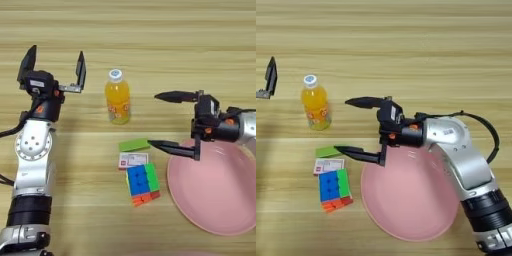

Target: Move the objects on the table

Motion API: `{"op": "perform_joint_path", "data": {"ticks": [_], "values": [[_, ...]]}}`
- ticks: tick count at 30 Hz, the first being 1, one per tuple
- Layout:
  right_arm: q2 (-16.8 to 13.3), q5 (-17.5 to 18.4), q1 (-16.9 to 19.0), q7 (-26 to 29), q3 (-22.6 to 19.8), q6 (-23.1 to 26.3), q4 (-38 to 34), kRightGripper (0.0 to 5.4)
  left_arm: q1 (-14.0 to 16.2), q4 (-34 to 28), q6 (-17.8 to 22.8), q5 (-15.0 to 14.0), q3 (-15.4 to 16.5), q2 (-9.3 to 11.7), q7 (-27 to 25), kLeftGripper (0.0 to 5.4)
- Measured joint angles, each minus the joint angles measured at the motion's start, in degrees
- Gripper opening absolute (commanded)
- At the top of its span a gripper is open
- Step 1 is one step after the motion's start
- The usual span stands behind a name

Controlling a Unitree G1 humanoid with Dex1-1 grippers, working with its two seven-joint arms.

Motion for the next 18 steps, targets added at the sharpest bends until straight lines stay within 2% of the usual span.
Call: {"op": "perform_joint_path", "data": {"ticks": [5, 18], "values": [[-1.2, -0.4, 0.2, 3.6, 2.6, 0.4, 0.3, 5.4, 0.0, 0.2, -0.1, 0.0, 0.1, 0.0, 0.0, 5.39], [-2.6, -6.9, 0.3, 6.6, 9.0, 0.0, 4.4, 5.4, 0.0, 0.3, -0.1, 0.1, 0.1, 0.0, 0.1, 5.39]]}}
